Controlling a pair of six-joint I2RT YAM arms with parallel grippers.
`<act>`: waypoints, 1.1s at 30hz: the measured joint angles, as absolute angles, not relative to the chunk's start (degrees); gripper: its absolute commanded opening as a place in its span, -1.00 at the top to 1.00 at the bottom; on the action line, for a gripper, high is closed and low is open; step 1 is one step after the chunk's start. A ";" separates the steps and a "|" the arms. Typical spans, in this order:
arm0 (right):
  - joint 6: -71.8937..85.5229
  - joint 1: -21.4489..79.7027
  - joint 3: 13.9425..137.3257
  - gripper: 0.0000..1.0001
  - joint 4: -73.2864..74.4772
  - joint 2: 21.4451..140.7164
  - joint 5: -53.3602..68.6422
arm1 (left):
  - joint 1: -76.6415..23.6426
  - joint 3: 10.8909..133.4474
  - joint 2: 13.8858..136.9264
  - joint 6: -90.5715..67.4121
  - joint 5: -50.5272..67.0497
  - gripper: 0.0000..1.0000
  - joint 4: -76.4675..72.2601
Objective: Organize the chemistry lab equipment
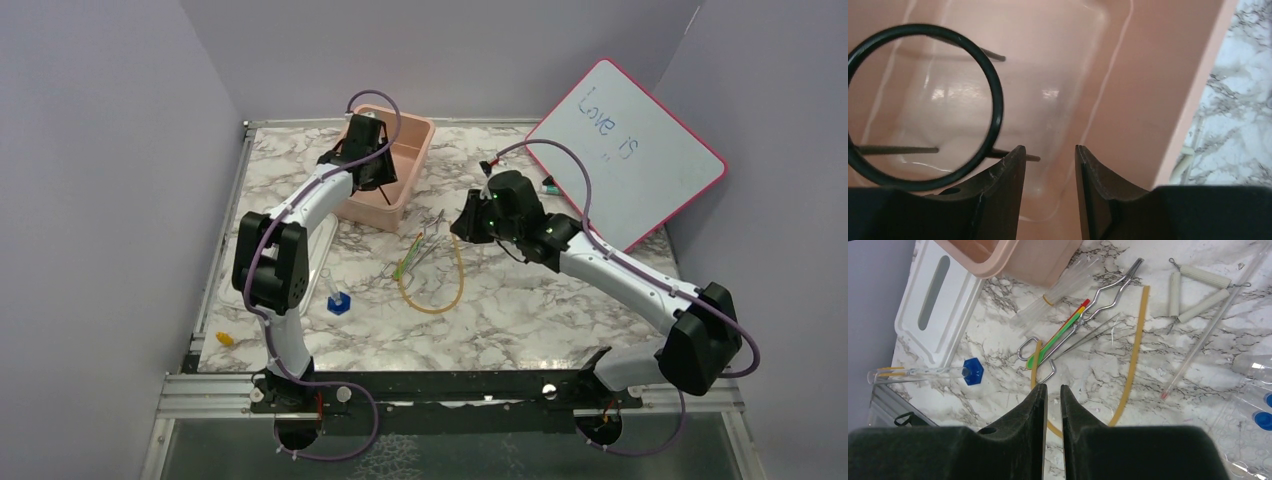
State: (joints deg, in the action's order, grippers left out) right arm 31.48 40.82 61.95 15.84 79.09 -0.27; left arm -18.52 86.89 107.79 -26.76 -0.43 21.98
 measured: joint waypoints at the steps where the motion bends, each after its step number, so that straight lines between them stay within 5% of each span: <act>1: 31.48 40.82 61.82 0.60 15.86 78.83 -0.14 | -18.48 86.89 107.79 -26.79 -1.69 0.12 22.39; 12: 31.48 40.82 61.52 0.59 15.97 77.65 0.60 | -18.39 86.89 106.91 -26.09 3.07 0.09 23.64; 19: 31.51 40.82 61.52 0.58 15.94 77.45 0.91 | -18.55 90.63 102.52 -24.18 4.32 -0.16 25.26; 25: 31.75 40.82 61.52 0.57 15.88 77.45 0.97 | -18.55 95.09 100.29 -20.38 -1.89 -0.35 25.02; 33: 32.14 40.82 61.47 0.57 15.88 77.45 0.95 | -18.02 97.38 104.18 -14.28 -9.82 -0.34 27.14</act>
